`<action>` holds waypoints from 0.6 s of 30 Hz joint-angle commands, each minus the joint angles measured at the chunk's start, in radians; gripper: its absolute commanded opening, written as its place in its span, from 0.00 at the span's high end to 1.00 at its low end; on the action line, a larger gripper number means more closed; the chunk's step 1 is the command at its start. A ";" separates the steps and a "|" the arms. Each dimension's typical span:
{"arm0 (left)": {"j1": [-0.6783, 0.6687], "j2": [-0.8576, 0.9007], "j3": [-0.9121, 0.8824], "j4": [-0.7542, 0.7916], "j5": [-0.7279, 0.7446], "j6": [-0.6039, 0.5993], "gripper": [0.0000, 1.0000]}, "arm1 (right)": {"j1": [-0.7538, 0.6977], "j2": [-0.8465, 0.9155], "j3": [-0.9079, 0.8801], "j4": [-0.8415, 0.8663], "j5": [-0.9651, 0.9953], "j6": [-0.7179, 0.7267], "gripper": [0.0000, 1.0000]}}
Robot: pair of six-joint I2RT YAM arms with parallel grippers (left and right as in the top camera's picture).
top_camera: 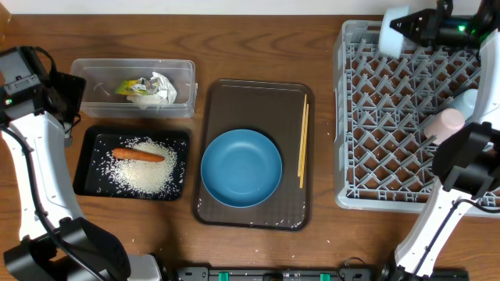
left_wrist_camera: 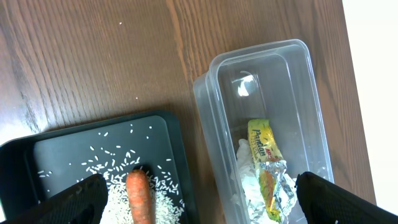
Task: Sort waste into correct bins and load items into the dishwasher rack
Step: 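Carry the bowl into the rack and release it upside down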
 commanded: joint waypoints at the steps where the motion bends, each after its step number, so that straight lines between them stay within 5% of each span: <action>1: 0.004 -0.002 0.011 0.000 -0.008 0.009 0.02 | -0.018 0.008 -0.100 0.090 -0.275 -0.002 0.99; 6: 0.004 -0.002 0.011 0.000 -0.008 0.010 0.02 | -0.047 0.008 -0.207 0.214 -0.215 0.145 0.99; 18: 0.004 -0.002 0.011 0.000 -0.008 0.010 0.01 | -0.094 0.008 -0.220 0.087 0.131 0.180 0.99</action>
